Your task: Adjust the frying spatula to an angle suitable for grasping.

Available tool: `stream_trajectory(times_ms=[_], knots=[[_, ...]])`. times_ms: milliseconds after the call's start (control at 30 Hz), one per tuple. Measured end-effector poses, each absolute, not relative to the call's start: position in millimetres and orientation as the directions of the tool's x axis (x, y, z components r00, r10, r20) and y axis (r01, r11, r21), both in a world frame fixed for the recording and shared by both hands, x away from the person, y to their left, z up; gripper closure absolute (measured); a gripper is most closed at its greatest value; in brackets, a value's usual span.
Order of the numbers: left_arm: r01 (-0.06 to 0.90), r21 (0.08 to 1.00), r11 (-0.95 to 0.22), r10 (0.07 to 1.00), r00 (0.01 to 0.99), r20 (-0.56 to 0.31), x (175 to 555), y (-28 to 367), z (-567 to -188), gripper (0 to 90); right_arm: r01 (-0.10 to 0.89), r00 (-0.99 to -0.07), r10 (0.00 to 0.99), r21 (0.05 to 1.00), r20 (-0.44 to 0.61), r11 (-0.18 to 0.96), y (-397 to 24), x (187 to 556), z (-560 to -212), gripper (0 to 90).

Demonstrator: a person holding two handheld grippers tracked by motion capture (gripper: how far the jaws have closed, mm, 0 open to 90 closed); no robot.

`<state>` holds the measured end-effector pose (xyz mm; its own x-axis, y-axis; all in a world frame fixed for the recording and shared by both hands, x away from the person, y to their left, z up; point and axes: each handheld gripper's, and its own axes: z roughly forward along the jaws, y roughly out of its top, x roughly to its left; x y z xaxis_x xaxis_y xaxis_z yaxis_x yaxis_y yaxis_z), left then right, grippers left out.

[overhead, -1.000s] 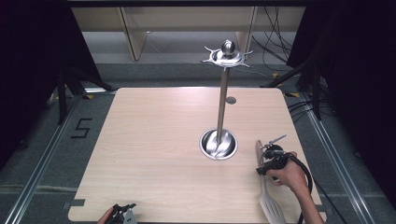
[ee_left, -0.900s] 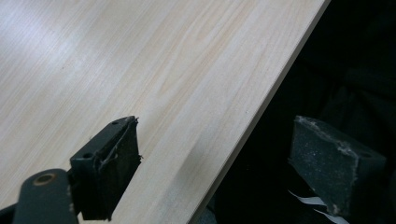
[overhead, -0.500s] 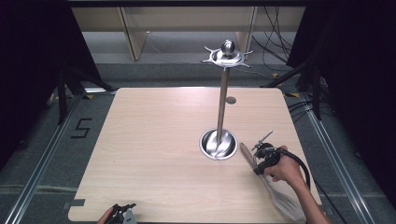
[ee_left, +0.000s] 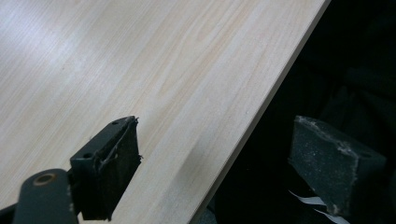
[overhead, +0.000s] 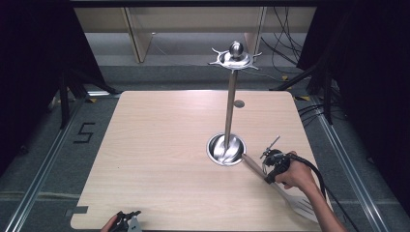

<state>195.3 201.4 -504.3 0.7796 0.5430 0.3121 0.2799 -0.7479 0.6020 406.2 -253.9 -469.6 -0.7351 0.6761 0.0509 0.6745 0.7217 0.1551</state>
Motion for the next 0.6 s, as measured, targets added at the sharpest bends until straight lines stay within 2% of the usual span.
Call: stream_trajectory(times_ms=[167,400,467,600], knots=[[0.277,0.601,-0.75,0.54,0.781,0.313,194.7,201.5,-503.3,15.2,0.686,-0.726,0.686,0.111,0.044,0.719,-247.2,408.6,-471.8,74.5],[0.279,0.603,-0.747,0.54,0.785,0.305,194.8,201.2,-503.6,15.2,0.673,-0.739,0.673,0.106,0.037,0.732,-243.6,411.3,-471.8,74.8],[0.278,0.604,-0.747,0.532,0.795,0.292,195.1,200.5,-504.6,15.2,0.699,-0.714,0.7,0.091,0.027,0.709,-239.4,408.3,-471.3,74.9],[0.278,0.603,-0.748,0.539,0.785,0.306,194.7,201.4,-503.6,15.2,0.672,-0.738,0.674,0.121,0.035,0.73,-242.8,408.1,-472.0,75.6]])
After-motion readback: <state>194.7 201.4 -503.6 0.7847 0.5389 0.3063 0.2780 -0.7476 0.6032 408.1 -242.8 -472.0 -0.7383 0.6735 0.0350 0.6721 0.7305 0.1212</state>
